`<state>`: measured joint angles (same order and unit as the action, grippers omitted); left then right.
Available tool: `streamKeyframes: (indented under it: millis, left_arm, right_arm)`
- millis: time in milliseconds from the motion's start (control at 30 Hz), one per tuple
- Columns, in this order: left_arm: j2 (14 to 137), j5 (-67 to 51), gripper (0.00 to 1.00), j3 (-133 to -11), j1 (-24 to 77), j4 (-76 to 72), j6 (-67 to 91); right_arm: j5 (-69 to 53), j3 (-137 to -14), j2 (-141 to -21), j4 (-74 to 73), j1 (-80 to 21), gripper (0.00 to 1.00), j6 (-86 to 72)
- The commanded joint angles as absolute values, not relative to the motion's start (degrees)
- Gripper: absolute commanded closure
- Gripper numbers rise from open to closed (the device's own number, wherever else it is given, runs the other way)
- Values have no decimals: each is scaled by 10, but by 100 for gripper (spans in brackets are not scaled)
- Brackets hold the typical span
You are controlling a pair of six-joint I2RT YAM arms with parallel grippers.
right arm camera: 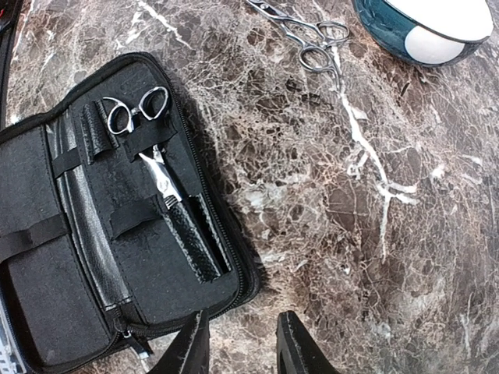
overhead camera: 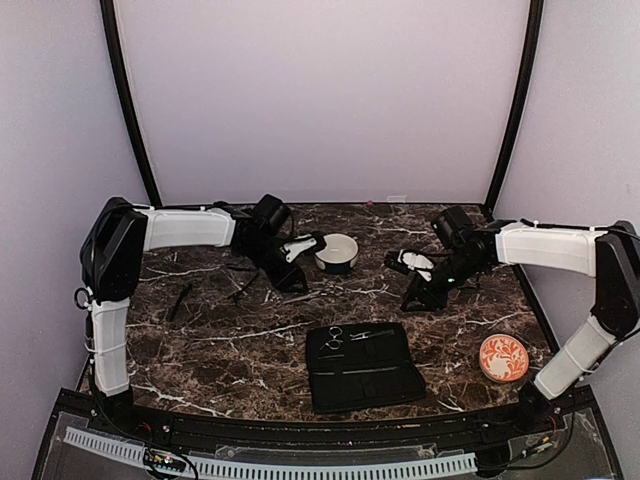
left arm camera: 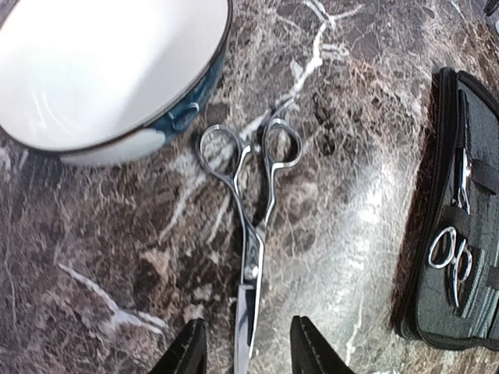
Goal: Sort the hair-cutting tools
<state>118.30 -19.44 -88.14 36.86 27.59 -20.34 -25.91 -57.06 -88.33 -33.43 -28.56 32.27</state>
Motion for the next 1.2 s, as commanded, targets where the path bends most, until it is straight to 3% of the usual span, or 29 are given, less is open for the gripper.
streamKeyframes:
  millis: [0,467,1000,1167]
  left_arm:
    - [1191,-194,63,-885,384,236,-224]
    - [1248,-144,58,-924,403,262,-237]
    - [1265,-160,91,-925,420,251,-241]
    - [1275,-164,95,-933,450,218,-233]
  right_arm:
    - [-257,-572,-893,-311,-284,71,319]
    - [-252,-570,-898,-310,-284,71,320]
    - [-256,-571,-909,-312,-284,72,318]
    - [-248,-566,-902,-310,-281,72,317]
